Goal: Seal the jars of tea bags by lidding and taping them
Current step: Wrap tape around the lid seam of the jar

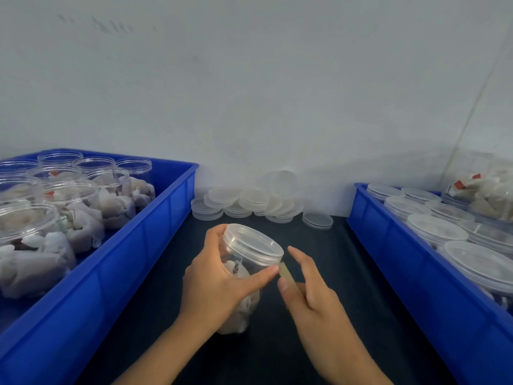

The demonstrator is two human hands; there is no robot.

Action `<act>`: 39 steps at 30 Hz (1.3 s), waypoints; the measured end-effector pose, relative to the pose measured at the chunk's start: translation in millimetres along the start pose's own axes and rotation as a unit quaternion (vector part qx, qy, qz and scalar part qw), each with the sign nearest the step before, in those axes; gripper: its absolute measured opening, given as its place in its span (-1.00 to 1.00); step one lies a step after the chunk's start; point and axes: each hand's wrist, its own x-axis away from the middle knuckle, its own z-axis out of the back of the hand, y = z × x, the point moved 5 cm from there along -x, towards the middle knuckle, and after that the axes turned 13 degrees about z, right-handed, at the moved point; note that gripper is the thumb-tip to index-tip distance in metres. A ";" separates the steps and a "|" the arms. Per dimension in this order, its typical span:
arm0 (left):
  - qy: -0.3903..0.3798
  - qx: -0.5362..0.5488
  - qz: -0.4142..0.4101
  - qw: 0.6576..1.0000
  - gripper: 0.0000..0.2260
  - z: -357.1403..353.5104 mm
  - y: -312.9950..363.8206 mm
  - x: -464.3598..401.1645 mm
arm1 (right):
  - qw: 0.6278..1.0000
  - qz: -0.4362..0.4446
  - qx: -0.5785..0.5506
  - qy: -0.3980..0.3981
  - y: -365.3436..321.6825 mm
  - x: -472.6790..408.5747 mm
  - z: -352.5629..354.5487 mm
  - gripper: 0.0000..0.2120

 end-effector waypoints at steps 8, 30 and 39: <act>-0.064 0.066 0.029 0.995 -0.28 2.8 -5.4 -8.8 | 0.996 0.023 0.087 -0.011 -4.2 -3.3 20.9 -0.49; -0.246 0.209 0.093 0.942 -0.08 -6.6 -11.0 -6.2 | 0.948 0.126 0.291 0.004 -11.6 -9.2 16.5 -0.59; -0.186 0.159 0.047 0.968 -0.50 -11.2 -2.7 0.5 | 0.945 0.122 0.303 0.025 -13.3 -6.4 28.0 -0.56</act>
